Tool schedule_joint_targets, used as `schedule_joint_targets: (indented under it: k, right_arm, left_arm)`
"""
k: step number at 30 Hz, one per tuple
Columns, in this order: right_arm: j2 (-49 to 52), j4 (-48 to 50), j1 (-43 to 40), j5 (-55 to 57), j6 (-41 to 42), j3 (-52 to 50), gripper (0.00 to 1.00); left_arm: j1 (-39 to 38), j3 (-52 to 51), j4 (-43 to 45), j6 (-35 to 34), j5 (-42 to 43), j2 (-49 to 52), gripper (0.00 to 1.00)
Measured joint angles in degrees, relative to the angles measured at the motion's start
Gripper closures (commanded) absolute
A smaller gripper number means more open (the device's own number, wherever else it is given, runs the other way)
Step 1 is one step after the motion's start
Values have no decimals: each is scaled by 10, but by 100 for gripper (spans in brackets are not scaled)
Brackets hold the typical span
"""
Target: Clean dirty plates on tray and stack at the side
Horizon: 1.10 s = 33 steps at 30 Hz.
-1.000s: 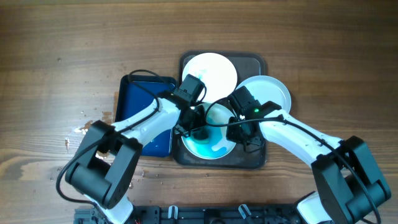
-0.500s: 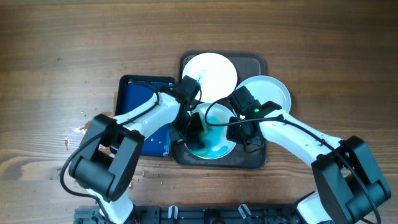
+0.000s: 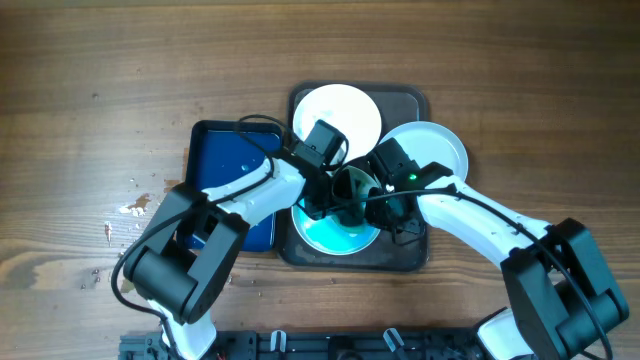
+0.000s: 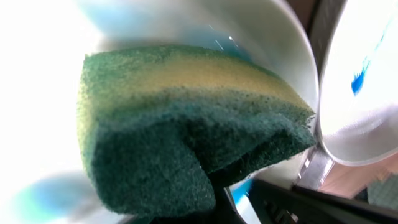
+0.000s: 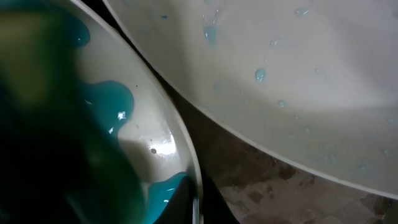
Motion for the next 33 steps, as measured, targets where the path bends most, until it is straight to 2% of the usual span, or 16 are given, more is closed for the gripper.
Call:
schedule_joint_targets:
  k: [4, 8, 9, 12, 14, 17, 22, 25, 28, 30, 31, 33]
  right_arm:
    - [0, 0, 0, 0, 0, 0, 96]
    - [0, 0, 0, 0, 0, 0, 96]
    - [0, 0, 0, 1, 0, 0, 96]
    - [0, 0, 0, 1, 0, 0, 96]
    - [0, 0, 0, 0, 0, 0, 95]
    - [0, 0, 0, 0, 0, 0, 96]
    - [0, -1, 0, 1, 0, 0, 96]
    - [0, -1, 0, 1, 0, 0, 96]
    - [0, -1, 0, 1, 0, 0, 96]
    - [0, -1, 0, 1, -3, 0, 96]
    - [0, 0, 0, 1, -10, 0, 96]
    - [1, -7, 0, 0, -43, 5, 96]
  left_arm:
    - [-4, 0, -33, 0, 50, 5, 96]
    - [17, 6, -128, -3, 38, 4, 96]
    - [25, 8, -152, -5, 23, 1, 96]
    - [47, 8, -229, -29, -101, -28, 96]
    - [47, 7, -247, -38, -151, -44, 96]
    - [48, 7, -261, -40, -169, -86, 96]
    - [84, 5, -288, -28, -180, -286, 96]
    - [158, 7, -361, -11, -289, -350, 96]
    - [232, -26, -332, 30, -353, -332, 96]
    - [270, -69, -279, 57, -368, -297, 96]
    - [280, -82, -266, 62, -369, -278, 91]
    - [300, -101, -249, 78, -352, -238, 63]
